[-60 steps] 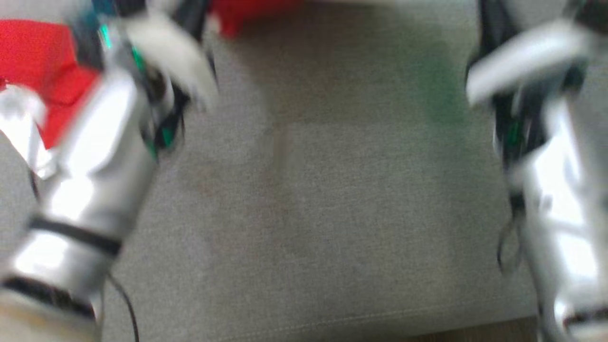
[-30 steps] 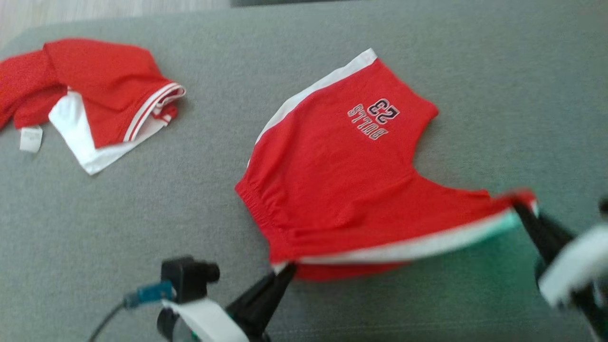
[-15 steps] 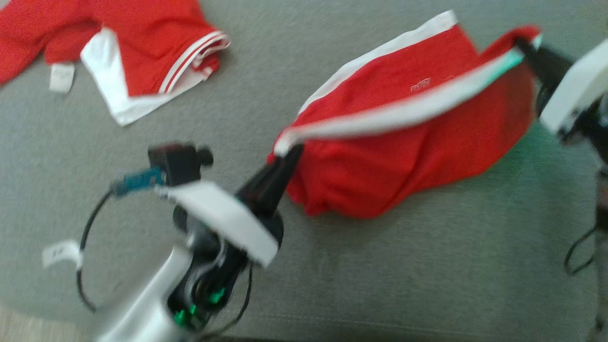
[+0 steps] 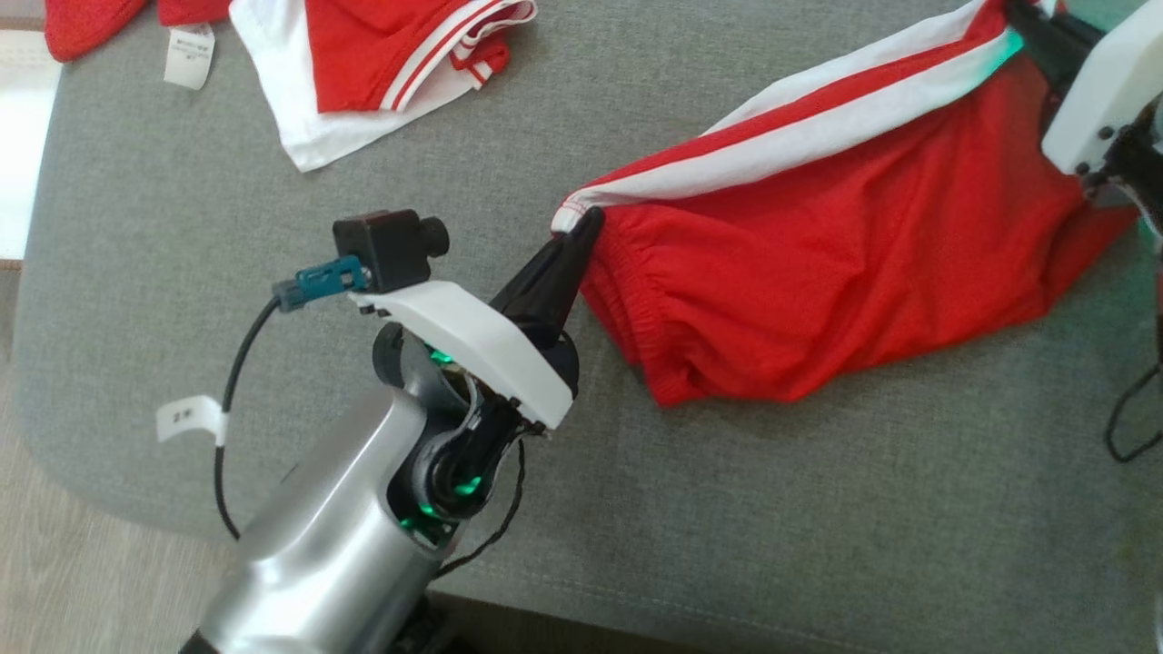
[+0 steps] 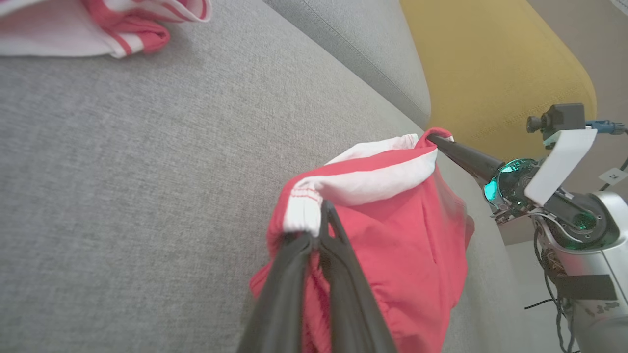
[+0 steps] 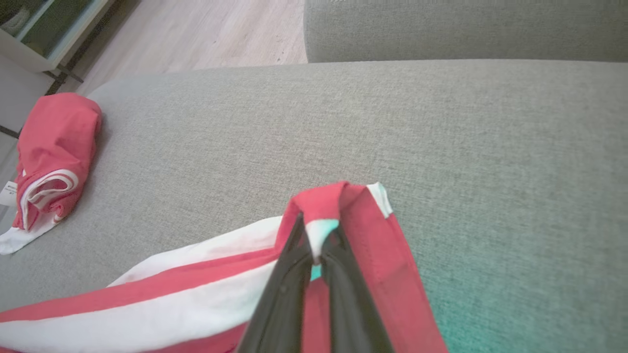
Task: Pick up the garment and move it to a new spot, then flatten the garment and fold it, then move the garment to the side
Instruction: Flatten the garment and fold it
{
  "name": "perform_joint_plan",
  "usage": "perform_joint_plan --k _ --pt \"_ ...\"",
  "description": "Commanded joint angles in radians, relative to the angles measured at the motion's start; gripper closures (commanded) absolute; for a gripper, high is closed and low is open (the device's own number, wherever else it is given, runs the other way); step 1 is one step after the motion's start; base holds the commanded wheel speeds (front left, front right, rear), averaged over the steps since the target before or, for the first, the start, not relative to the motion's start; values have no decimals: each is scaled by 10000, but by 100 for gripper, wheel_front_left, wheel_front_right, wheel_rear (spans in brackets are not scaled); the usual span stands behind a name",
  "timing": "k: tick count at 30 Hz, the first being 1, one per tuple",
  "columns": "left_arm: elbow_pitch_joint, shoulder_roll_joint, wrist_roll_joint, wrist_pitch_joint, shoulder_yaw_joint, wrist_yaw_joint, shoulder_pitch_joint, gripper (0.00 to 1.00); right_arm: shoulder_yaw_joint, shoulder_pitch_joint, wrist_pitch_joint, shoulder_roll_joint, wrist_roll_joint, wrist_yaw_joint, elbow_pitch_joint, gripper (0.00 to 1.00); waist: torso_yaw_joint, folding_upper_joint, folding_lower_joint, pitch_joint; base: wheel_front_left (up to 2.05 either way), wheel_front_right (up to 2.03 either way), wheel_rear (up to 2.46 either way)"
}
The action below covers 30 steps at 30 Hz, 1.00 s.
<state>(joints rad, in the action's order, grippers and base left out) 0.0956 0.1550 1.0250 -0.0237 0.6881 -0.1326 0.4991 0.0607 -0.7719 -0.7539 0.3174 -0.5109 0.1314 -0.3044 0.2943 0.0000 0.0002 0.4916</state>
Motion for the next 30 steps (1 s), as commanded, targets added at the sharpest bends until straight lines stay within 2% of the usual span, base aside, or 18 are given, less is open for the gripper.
perform_joint_plan --k 1,4,5,6,7,8,9,12,15,20,22,27,30 --pt "-216 87 -29 119 -365 68 299 100 170 -334 167 140 -119 -7 299 100 29 0 -2 4 0 0 0" --pt "24 -27 -21 206 -372 64 341 100 293 -405 479 288 -216 -7 35 100 73 0 -2 -5 0 0 0" --pt "104 -72 -10 252 -403 20 337 91 296 -423 627 310 -198 -7 -43 86 79 0 -2 -16 0 0 0" --pt "176 -88 -27 286 -402 2 336 74 319 -430 741 316 -198 -7 -119 12 80 0 -2 -33 0 0 0" --pt "237 -95 -42 313 -388 0 318 51 404 -412 782 327 -235 -7 -184 0 76 0 -2 -54 0 0 0" --pt "284 -98 -40 338 -387 -8 280 14 468 -393 828 351 -263 -7 -227 0 60 0 -2 -80 0 0 0" --pt "311 -93 -35 370 -389 -11 225 0 542 -371 870 383 -297 -7 -244 0 37 0 -2 -124 0 0 0" --pt "291 -8 -24 447 -375 -20 -32 0 842 -231 841 567 -471 -7 -131 0 -59 0 -2 -291 0 0 0" --pt "152 310 -424 673 -302 -298 -326 0 1087 0 883 908 -566 -7 135 0 -181 0 -2 -532 0 0 0" --pt "-580 1058 -1698 1274 24 -1168 -1001 0 1537 574 382 1668 -255 -7 356 0 -297 0 -2 -826 0 0 0" --pt "-879 1169 -2137 1685 56 -1532 -1243 0 1489 773 182 1796 -127 -7 317 0 -253 0 -2 -856 0 0 0" --pt "-1130 1062 -3092 2516 134 -2077 -1507 0 1173 976 -174 1638 256 -7 62 0 -22 0 -2 -717 0 0 0" --pt "-1118 798 -3478 2726 165 -2090 -1562 0 1041 946 -360 1538 690 -7 -226 0 142 0 -2 -623 0 0 0"
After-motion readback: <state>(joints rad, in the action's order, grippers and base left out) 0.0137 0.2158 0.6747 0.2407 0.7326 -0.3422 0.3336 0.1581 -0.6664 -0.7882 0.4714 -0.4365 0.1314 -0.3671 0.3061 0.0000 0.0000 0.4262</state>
